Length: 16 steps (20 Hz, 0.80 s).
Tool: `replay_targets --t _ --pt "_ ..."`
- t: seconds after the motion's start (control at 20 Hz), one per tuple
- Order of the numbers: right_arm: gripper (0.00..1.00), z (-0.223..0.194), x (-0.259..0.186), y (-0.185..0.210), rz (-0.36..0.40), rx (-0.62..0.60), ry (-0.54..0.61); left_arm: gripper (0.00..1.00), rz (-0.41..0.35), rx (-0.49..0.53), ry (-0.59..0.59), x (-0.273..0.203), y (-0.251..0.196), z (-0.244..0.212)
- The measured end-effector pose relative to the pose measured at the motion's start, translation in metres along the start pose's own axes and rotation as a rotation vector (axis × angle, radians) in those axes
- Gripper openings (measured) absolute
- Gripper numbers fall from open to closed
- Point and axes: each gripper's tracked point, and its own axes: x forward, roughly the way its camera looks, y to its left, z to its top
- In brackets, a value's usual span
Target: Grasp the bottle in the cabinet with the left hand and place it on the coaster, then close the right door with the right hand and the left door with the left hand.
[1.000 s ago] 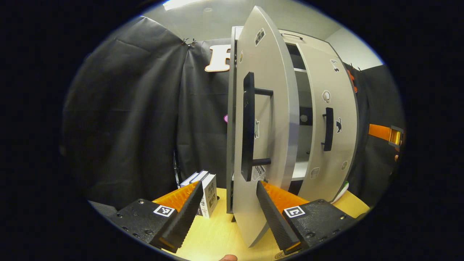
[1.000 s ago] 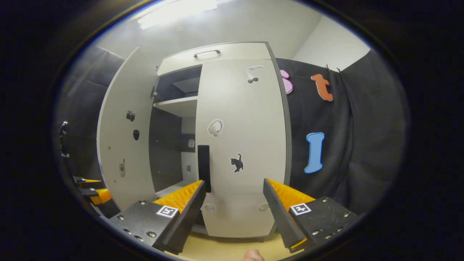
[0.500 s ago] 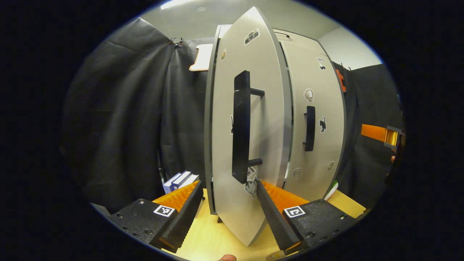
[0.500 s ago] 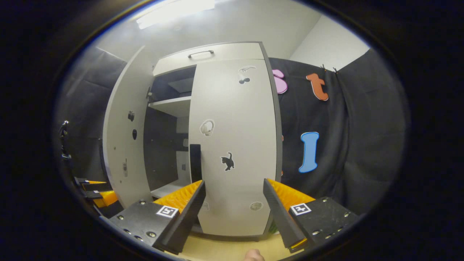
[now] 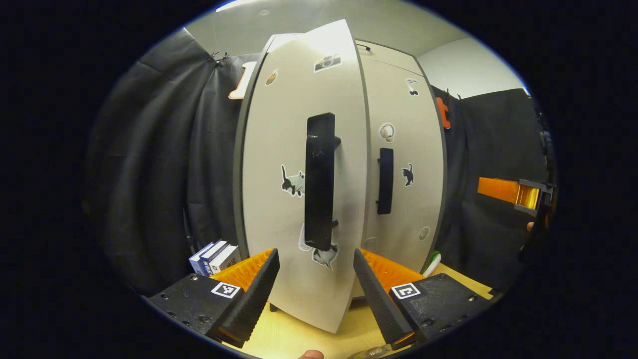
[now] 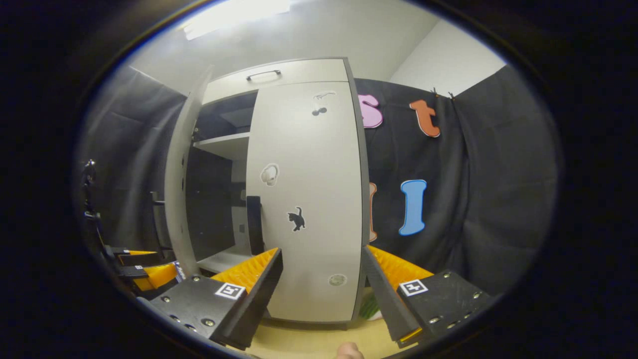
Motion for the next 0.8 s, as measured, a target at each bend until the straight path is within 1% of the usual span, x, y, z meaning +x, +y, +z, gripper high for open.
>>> replay_targets --t 0.05,0.1,0.15,0.25,0.3,0.35,0.4,0.45,0.5,0.6,0.65,0.7,0.8 --pt "0.97 -0.001 -0.001 -0.001 -0.003 0.000 0.002 0.90 -0.012 0.001 -0.003 0.002 -0.006 0.002" --pt "0.93 -0.001 -0.002 -0.003 -0.005 -0.001 0.003 0.89 -0.022 0.004 -0.005 0.003 -0.011 0.003" --pt "0.97 -0.002 -0.004 -0.005 -0.008 0.000 0.003 0.89 -0.029 0.005 -0.009 0.005 -0.015 0.005" --pt "0.97 -0.003 -0.005 -0.007 -0.012 0.002 0.003 0.89 -0.040 0.006 -0.016 0.007 -0.021 0.009" --pt "0.97 -0.003 -0.006 -0.008 -0.014 0.004 0.003 0.94 -0.042 0.007 -0.017 0.006 -0.021 0.011" --pt "0.97 -0.003 -0.007 -0.009 -0.015 0.006 0.002 0.94 -0.042 0.008 -0.019 0.007 -0.022 0.012" --pt "0.97 -0.004 -0.007 -0.010 -0.016 0.009 0.003 0.89 -0.042 0.009 -0.021 0.006 -0.023 0.013" --pt "0.97 -0.004 -0.008 -0.011 -0.018 0.011 0.004 0.89 -0.042 0.010 -0.023 0.006 -0.023 0.015" --pt "0.97 -0.005 -0.007 -0.012 -0.019 0.015 0.005 0.94 -0.043 0.011 -0.025 0.005 -0.023 0.015" --pt "0.97 -0.006 -0.007 -0.014 -0.020 0.022 0.008 0.94 -0.039 0.015 -0.025 0.004 -0.023 0.017" --pt "0.97 -0.007 -0.008 -0.014 -0.020 0.025 0.008 0.89 -0.038 0.015 -0.024 0.004 -0.023 0.018" --pt "0.97 -0.007 -0.008 -0.015 -0.021 0.027 0.007 0.94 -0.037 0.015 -0.023 0.003 -0.023 0.018" --pt "0.97 -0.007 -0.008 -0.017 -0.021 0.028 0.006 0.94 -0.036 0.016 -0.027 0.002 -0.025 0.021"
